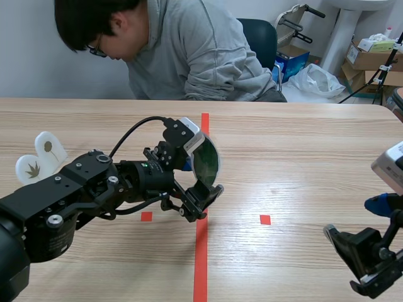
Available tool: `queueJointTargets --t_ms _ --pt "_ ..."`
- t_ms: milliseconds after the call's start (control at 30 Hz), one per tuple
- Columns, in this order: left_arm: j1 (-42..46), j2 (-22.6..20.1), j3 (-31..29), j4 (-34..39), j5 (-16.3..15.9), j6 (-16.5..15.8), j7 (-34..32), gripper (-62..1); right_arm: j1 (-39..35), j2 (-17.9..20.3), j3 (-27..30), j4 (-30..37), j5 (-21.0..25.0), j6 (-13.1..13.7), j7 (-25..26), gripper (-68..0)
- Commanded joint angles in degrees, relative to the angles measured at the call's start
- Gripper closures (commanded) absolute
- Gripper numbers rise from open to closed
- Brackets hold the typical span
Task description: Do the leaf sorting experiment
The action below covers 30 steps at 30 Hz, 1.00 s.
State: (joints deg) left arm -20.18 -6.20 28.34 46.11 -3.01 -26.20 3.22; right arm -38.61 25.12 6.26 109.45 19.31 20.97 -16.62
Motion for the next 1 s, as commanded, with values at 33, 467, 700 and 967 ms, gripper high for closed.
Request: queueJointTargets --t_ms 33,467,700,967 --pt "-0.8 -0.2 -0.4 1.4 -0.6 -0.1 -0.7 -37.5 0.5 0.6 0.5 0.7 0.3 0.0 0.9 -44.1" --pt "-0.8 -0.2 -0.4 1.4 -3.0 -0.1 -0.8 -16.0 0.5 0.6 0.5 0.7 0.3 0.0 0.9 -44.1" --pt "-0.8 -0.2 -0.4 1.4 -3.4 -0.1 -0.8 -5.9 0.5 0.6 0.5 0.7 0.3 0.0 0.9 -44.1" --pt "-0.8 -0.2 -0.4 1.6 -3.4 -0.5 -0.7 -4.1 0.5 0.6 0.5 0.7 0.3 0.0 0.9 -44.1"
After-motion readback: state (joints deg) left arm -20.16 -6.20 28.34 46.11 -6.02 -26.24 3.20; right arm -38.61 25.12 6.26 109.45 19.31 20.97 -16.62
